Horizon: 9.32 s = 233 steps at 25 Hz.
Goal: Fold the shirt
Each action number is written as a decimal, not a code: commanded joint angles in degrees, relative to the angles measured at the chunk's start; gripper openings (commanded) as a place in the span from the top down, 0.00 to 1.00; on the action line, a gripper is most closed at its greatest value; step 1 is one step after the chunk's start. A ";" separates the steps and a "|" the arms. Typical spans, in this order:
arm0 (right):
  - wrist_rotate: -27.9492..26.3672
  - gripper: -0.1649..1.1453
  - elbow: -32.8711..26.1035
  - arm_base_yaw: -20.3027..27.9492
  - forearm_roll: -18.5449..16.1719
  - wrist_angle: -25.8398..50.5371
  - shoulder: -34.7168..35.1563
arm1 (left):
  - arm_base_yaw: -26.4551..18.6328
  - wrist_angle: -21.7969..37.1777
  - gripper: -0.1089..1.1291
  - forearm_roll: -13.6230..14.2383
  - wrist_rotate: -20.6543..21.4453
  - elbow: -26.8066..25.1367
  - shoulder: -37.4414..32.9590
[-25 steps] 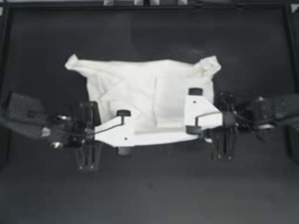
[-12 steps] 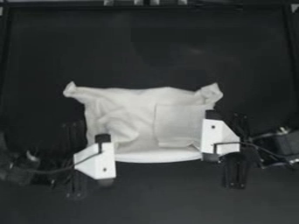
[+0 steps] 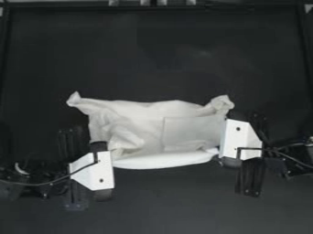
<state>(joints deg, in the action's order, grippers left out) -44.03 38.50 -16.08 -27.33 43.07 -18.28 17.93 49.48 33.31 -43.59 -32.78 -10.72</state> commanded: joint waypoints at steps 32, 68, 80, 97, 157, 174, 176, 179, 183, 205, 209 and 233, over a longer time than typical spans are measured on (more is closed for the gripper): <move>0.62 0.83 6.77 28.83 -2.20 -12.83 4.31 | -29.00 -19.42 0.88 2.11 6.77 -9.67 1.23; 6.42 0.15 2.81 36.30 9.93 -19.25 4.83 | -34.10 -29.71 0.12 1.93 10.20 -7.73 -3.78; -2.20 0.15 0.97 36.12 26.98 -4.92 -5.98 | -34.01 -49.13 0.13 2.02 10.20 -8.79 -4.13; -40.17 0.15 18.02 29.62 9.84 -18.90 -9.23 | -34.10 -56.43 0.13 6.86 10.20 -3.87 6.06; -40.25 0.84 17.14 32.17 3.60 -44.21 14.06 | -32.87 -54.67 0.14 7.29 10.20 -1.49 18.28; -39.99 0.84 12.48 28.83 3.87 -32.34 7.12 | -32.61 -55.37 0.44 8.35 10.20 1.41 25.58; -39.90 0.84 11.16 28.48 3.96 -30.59 6.50 | -32.52 -55.37 0.44 8.35 10.11 1.93 26.10; -39.55 0.84 9.84 27.95 4.04 -27.69 4.22 | -32.26 -55.46 0.44 8.35 10.11 3.08 27.25; -36.12 0.84 8.35 27.95 6.86 -23.91 0.97 | -32.08 -55.81 0.44 8.35 10.11 4.83 28.83; -15.82 0.84 3.87 31.64 21.97 -11.60 -1.05 | -31.29 -58.71 0.08 8.35 10.02 10.37 29.88; -15.73 0.84 4.22 31.64 21.71 -10.72 -2.20 | -31.99 -57.83 0.10 8.35 10.11 9.40 26.81; -15.64 0.84 5.19 31.64 21.71 -10.46 -3.96 | -35.16 -54.84 0.11 7.73 9.67 -11.87 7.38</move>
<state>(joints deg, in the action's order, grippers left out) -59.77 45.26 15.47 -5.63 32.78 -21.09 -17.31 -4.57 41.31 -33.84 -44.65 -1.85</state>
